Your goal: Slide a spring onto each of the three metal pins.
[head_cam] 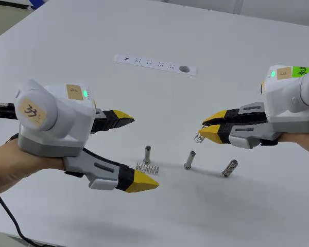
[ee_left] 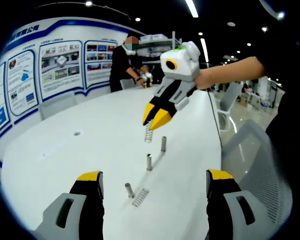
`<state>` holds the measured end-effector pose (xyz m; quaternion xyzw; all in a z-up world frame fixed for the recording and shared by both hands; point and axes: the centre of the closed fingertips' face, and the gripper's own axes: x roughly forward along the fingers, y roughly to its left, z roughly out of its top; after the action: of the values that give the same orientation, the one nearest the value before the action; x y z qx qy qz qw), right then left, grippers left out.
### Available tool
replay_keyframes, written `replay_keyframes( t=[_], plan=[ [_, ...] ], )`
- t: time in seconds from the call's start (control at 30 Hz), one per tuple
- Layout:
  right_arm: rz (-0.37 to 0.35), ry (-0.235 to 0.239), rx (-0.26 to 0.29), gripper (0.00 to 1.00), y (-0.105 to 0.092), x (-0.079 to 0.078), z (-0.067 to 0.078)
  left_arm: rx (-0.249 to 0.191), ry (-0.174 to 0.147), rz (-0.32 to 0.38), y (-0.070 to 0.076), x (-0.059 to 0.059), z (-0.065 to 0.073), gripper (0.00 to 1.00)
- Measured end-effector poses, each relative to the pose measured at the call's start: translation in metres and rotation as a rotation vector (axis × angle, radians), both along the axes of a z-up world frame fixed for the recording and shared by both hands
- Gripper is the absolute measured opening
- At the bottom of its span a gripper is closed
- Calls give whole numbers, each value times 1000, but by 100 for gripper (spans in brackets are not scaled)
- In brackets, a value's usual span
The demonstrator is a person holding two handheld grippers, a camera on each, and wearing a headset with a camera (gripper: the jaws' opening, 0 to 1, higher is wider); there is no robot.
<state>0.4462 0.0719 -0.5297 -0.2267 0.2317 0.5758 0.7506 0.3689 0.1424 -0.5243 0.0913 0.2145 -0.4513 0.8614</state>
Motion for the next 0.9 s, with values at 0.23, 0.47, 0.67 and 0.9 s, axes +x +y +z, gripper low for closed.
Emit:
replay_keyframes(
  t=[0.23, 0.47, 0.67, 0.9],
  plan=[
    [-19, 28, -23, 11, -2, 1, -18, 0, 2, 53, 10, 7, 0, 91],
    [-44, 45, -31, 11, -2, 3, -30, -14, 6, 79, 14, 8, 2, 99],
    [-46, 56, -46, 11, 0, 3, -38, 0, 19, 83, 17, 6, -3, 100],
    [-47, 70, -48, 11, 2, 4, -41, 10, 30, 88, 21, 4, -6, 100]
  ],
)
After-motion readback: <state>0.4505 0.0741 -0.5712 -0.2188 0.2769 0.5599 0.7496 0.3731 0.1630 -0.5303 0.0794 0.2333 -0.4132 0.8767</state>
